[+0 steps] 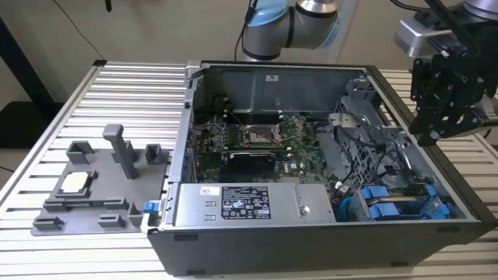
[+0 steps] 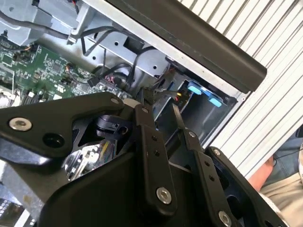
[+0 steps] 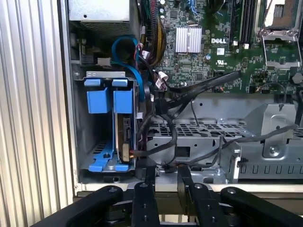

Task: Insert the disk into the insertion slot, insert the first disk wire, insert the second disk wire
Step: 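Insert the first disk wire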

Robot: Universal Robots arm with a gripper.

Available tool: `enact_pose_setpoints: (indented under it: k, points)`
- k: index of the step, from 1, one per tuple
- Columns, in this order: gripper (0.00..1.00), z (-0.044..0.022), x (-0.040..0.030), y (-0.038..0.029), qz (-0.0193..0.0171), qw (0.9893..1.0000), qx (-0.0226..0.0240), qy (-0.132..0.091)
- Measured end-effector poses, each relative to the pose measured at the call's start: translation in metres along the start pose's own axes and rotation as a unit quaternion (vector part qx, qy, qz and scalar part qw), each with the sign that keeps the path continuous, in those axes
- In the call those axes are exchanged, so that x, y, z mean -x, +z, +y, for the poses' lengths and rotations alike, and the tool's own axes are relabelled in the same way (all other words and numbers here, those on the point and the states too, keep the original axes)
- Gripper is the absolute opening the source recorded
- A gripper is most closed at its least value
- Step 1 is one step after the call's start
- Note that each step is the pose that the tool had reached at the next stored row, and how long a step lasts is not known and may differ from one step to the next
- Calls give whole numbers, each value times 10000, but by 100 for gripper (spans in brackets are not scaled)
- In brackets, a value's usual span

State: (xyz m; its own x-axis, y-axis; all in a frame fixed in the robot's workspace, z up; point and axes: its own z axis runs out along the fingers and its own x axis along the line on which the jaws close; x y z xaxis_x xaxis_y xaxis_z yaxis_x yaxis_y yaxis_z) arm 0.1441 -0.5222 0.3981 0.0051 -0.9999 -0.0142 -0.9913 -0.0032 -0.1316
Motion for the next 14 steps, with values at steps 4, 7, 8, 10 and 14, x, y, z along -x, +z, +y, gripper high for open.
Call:
enact_pose_setpoints:
  k: [4,7,8,10,14]
  points:
    - [33,151,3,-11,1,10000,0,0]
    - [33,269,3,-22,3,10000,0,0]
    - [33,307,3,-25,5,10000,0,-5]
    - [33,379,4,-32,15,10000,0,-16]
    - [33,482,7,-38,116,9999,3,-62]
